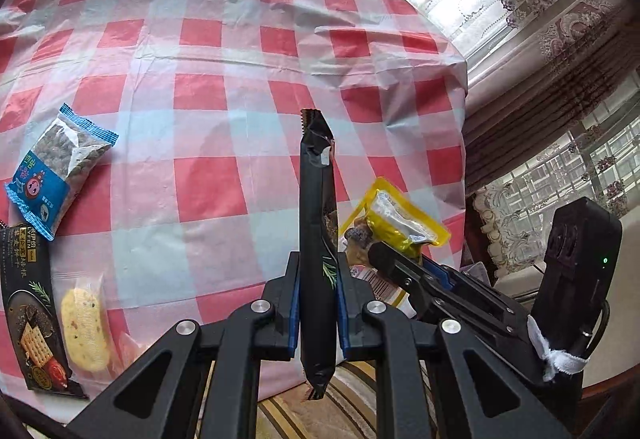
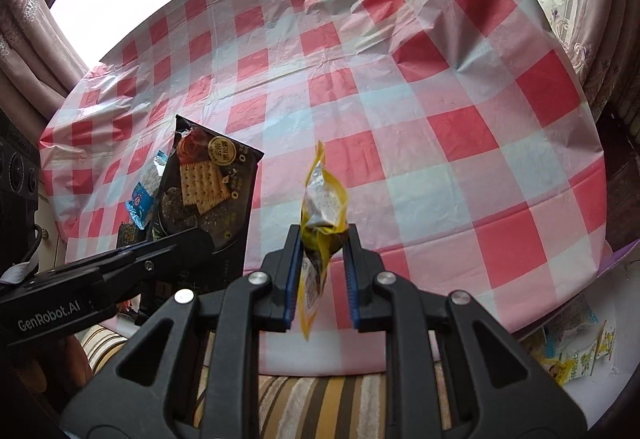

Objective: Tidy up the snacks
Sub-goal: 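Lift both packets and carry them over the white box, then open both tools to drop the packets into the box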

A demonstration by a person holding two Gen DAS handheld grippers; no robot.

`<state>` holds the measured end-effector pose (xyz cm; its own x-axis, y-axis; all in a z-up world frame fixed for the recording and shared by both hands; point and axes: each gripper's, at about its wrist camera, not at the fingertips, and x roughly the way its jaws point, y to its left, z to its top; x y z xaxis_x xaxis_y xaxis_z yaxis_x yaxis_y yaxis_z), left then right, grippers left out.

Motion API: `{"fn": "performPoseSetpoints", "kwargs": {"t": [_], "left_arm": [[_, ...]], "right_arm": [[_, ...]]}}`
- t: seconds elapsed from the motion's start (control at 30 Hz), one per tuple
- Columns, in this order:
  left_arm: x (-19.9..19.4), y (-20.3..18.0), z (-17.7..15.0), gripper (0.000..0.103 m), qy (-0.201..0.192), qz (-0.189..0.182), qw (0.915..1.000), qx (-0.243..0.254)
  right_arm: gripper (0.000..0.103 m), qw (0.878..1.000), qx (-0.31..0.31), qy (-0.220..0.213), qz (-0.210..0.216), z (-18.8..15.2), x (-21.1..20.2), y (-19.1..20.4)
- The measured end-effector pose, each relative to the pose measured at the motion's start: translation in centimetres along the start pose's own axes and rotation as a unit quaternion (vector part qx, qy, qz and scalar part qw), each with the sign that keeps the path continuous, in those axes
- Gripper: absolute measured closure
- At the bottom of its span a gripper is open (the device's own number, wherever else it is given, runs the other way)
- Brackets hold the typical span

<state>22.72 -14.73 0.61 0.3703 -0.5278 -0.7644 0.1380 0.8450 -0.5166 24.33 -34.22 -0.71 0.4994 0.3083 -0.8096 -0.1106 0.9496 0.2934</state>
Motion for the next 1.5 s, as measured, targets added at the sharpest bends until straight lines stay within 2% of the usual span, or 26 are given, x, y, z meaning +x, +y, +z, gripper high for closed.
{"fn": "performPoseSetpoints", "kwargs": {"t": [0.23,0.43,0.63,0.83,1.0,1.13,1.2,1.27,1.33,1.5], "left_arm": [[3.0,-5.6,-0.7,0.088,0.036,-0.026,0.998,0.044],[6.7,-11.7,-2.4,0.088,0.082,-0.048,0.9897,0.107],[10.6,-17.8,-5.2,0.088,0.133,-0.063,0.9707,0.19],[14.8,-22.1,-7.9,0.088,0.191,-0.059,0.9446,0.26],[17.9,-23.9,-9.3,0.088,0.238,-0.045,0.929,0.28],[19.3,-24.1,-10.0,0.086,0.262,-0.034,0.9215,0.285],[19.6,-24.3,-10.2,0.084,0.266,-0.029,0.9202,0.285],[19.9,-24.3,-10.3,0.076,0.266,-0.026,0.9215,0.282],[19.6,-24.1,-10.2,0.061,0.259,-0.023,0.9247,0.278],[18.3,-23.7,-9.5,0.056,0.222,-0.015,0.9366,0.271]], "right_arm": [[0.08,0.998,0.049,-0.014,-0.026,-1.8,-3.0,-6.4],[0.08,0.993,0.097,-0.023,-0.065,-3.7,-5.8,-12.8],[0.08,0.983,0.152,-0.02,-0.103,-6.5,-7.9,-19.2],[0.08,0.972,0.196,-0.003,-0.134,-9.2,-8.1,-24.3],[0.08,0.964,0.22,0.014,-0.147,-11.1,-7.9,-26.9],[0.079,0.959,0.234,0.027,-0.155,-12.1,-8.1,-28.1],[0.077,0.957,0.239,0.028,-0.161,-12.2,-8.2,-28.5],[0.076,0.955,0.243,0.031,-0.166,-12.3,-8.2,-28.7],[0.075,0.955,0.246,0.03,-0.162,-12.2,-8.3,-28.8],[0.072,0.958,0.239,0.026,-0.154,-11.6,-8.4,-28.0]]}}
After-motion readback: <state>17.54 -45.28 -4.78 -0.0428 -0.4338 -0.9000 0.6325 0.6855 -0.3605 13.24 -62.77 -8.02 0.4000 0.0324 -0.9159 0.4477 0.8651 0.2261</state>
